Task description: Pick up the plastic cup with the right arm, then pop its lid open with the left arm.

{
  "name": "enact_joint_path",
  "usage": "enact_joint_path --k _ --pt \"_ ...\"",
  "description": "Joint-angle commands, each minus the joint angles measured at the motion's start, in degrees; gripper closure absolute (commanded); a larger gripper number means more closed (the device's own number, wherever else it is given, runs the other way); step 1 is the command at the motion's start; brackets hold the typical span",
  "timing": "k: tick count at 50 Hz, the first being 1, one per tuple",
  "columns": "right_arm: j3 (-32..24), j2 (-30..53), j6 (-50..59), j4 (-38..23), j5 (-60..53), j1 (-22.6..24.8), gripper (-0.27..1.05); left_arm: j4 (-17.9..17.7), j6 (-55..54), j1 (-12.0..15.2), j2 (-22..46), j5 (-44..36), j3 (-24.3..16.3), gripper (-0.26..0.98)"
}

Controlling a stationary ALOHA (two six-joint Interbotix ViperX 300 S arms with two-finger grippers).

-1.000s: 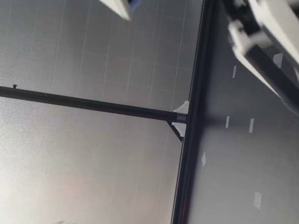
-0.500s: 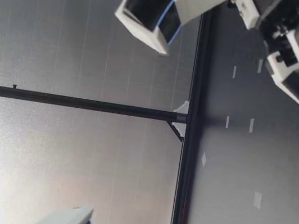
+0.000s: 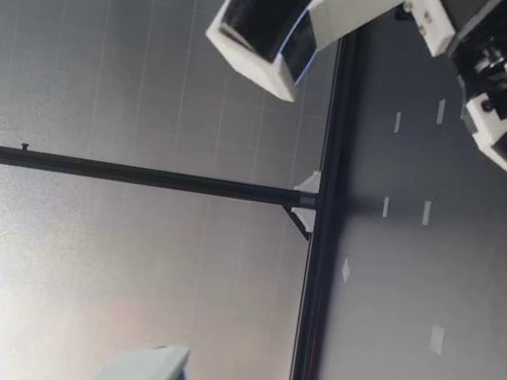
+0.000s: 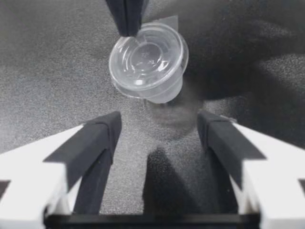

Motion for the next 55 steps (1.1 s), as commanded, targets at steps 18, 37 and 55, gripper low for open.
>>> enact_joint_path --k 18,37,55 --pt "-3.08 0.62 -0.09 -0.09 0.79 0.35 0.13 -0.09 0.18 -0.18 -0.53 -0.70 -0.18 0.85" --pt "-4.48 0.44 -0.09 -0.09 3.25 0.35 0.13 -0.09 0.26 -0.18 0.26 -4.22 1.14 0.85" --pt "-6.68 0.97 0.00 -0.09 6.77 0.35 0.13 -0.09 0.35 -0.18 1.67 -6.94 1.58 0.85"
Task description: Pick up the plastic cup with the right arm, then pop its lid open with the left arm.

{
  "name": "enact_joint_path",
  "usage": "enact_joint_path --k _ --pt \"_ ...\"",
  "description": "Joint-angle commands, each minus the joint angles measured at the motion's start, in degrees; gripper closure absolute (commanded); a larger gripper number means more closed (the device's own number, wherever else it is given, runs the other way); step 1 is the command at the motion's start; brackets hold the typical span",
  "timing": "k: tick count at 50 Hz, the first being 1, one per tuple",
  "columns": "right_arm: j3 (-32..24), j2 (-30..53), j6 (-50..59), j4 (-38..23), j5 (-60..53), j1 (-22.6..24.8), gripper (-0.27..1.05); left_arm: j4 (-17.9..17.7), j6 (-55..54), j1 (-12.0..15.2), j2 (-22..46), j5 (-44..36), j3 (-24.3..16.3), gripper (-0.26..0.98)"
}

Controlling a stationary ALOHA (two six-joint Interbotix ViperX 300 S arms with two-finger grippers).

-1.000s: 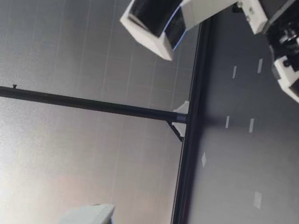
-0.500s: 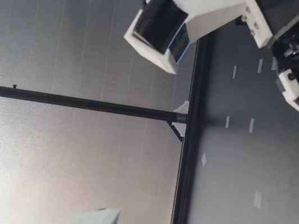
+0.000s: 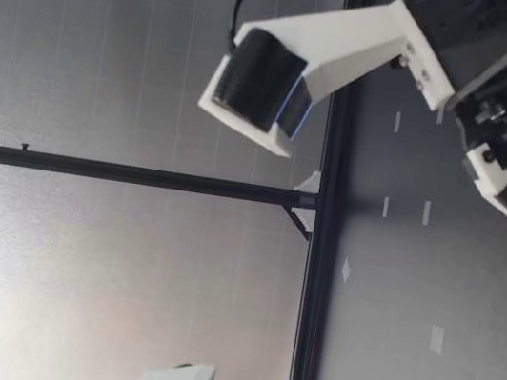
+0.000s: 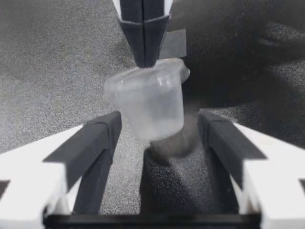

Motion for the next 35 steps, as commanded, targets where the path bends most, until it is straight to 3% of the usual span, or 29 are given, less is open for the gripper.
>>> enact_joint_path --k 1,35 --pt "-1.05 -0.70 0.00 -0.09 0.18 0.35 0.13 0.00 0.09 -0.09 -0.70 -0.88 -0.44 0.85" --pt "-4.04 0.35 0.62 -0.09 7.21 -0.18 0.15 0.00 0.44 -0.09 -0.70 -0.88 0.18 0.85"
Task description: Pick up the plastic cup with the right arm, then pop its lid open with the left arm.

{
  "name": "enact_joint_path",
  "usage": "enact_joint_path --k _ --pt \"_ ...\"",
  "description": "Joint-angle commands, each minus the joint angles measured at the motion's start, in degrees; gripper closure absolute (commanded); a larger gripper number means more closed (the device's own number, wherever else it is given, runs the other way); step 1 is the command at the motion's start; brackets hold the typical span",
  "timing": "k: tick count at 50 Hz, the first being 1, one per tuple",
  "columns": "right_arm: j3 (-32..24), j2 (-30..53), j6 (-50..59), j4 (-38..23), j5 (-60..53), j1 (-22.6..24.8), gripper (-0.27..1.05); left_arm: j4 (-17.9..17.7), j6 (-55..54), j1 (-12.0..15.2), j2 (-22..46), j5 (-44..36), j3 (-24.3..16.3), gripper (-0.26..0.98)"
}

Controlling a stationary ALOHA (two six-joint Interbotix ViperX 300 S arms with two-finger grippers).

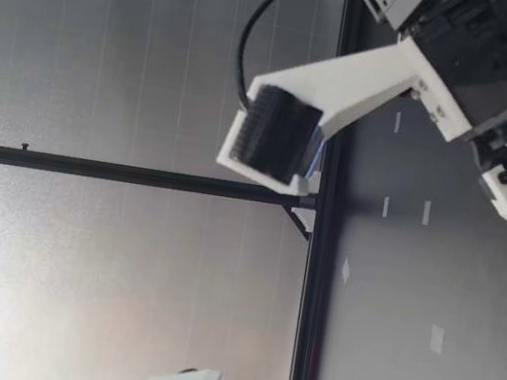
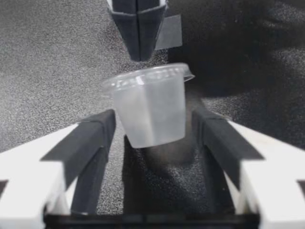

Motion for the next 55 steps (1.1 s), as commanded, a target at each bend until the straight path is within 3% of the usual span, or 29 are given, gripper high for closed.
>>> enact_joint_path --k 1,15,26,31,40,47,55 --pt "-0.88 -0.70 0.09 -0.09 0.44 -0.18 0.16 -0.09 0.09 -0.09 -0.79 -0.53 -0.35 0.85" --pt "-0.97 -0.70 0.09 -0.09 1.14 -0.35 0.38 -0.09 0.09 -0.18 -0.79 -0.53 -0.26 0.85" --pt "-0.26 -2.37 -0.18 -0.18 0.09 -0.35 0.42 -0.09 -0.70 -0.09 -2.37 -0.53 0.35 0.85" --pt "3.34 -6.50 -0.26 -0.44 -3.16 -0.62 0.42 -0.53 -1.85 -0.18 -5.27 -2.11 1.41 0.85" --pt "14.85 -18.02 -1.23 -0.88 -20.39 -1.67 0.42 -4.92 -8.26 -0.09 -11.16 -13.27 5.45 0.84" --pt "22.76 -21.36 -4.39 -0.88 -42.36 -2.46 0.42 -5.19 -19.16 -0.09 -13.10 -23.99 7.56 0.76" --pt "22.76 -17.23 -9.14 -0.88 -54.49 -2.81 0.42 -5.54 -37.71 0.35 -13.01 -34.37 7.38 0.52"
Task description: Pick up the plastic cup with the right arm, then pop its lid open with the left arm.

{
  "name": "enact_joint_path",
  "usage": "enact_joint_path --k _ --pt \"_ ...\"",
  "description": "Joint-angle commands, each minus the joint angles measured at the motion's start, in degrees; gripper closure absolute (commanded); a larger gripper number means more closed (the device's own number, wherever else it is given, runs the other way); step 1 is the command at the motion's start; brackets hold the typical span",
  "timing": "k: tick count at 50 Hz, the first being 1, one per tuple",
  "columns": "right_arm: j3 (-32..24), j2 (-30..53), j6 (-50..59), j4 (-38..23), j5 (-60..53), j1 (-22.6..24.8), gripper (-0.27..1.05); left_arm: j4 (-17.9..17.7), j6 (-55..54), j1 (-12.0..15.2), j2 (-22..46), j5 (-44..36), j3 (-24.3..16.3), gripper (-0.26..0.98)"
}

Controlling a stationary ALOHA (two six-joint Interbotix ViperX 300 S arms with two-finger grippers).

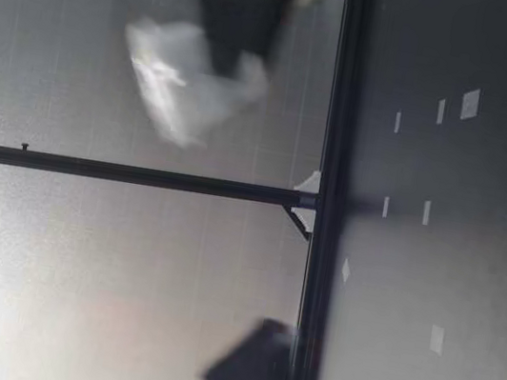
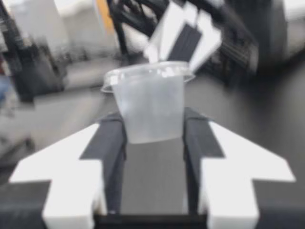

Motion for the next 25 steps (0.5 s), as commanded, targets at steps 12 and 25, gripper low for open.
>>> enact_joint_path --k 12,25 --pt "-6.15 4.39 -6.77 -1.32 -3.96 -1.58 0.42 -9.40 -22.85 1.76 -1.14 -14.85 -0.18 0.08" --pt "-7.12 4.31 -7.65 -1.93 -3.87 -3.34 0.42 -9.93 -24.61 1.76 -0.53 -10.55 -1.23 0.05"
